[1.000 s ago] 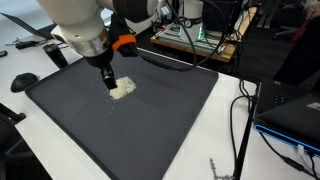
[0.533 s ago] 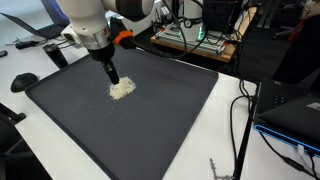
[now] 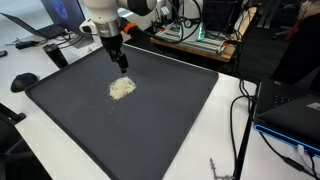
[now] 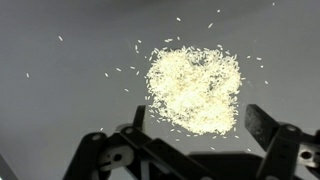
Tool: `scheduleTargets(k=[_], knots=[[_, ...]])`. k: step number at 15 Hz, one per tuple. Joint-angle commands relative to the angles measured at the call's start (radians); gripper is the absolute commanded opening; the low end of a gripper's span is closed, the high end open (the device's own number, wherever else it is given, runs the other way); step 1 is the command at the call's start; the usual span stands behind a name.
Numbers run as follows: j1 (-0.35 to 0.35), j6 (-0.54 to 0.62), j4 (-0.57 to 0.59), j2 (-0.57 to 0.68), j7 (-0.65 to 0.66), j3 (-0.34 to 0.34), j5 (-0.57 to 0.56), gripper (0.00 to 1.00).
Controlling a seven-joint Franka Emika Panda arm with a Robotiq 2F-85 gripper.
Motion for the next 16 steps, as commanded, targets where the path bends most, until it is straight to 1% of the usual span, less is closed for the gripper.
scheduleTargets(k=[1,3,5,6,8,11,12,13,14,16], knots=[[-0.038,0.106,-0.247,-0.227,-0.116,0.028,0.012,1.0],[-0.058,0.133,-0.329,-0.324,-0.192,0.045,0.05,1.0],[-0.074,0.12,-0.383,-0.416,-0.282,0.065,0.128,1.0],[-0.077,0.079,-0.394,-0.459,-0.329,0.07,0.176,1.0],[-0.072,-0.01,-0.394,-0.526,-0.394,0.067,0.232,1.0],[-0.064,-0.167,-0.354,-0.579,-0.459,0.055,0.257,1.0],[-0.062,-0.199,-0.343,-0.583,-0.481,0.052,0.262,1.0],[-0.06,-0.22,-0.333,-0.582,-0.494,0.05,0.268,1.0],[-0.066,-0.172,-0.345,-0.57,-0.44,0.063,0.232,1.0],[-0.066,-0.195,-0.341,-0.58,-0.457,0.062,0.238,1.0]])
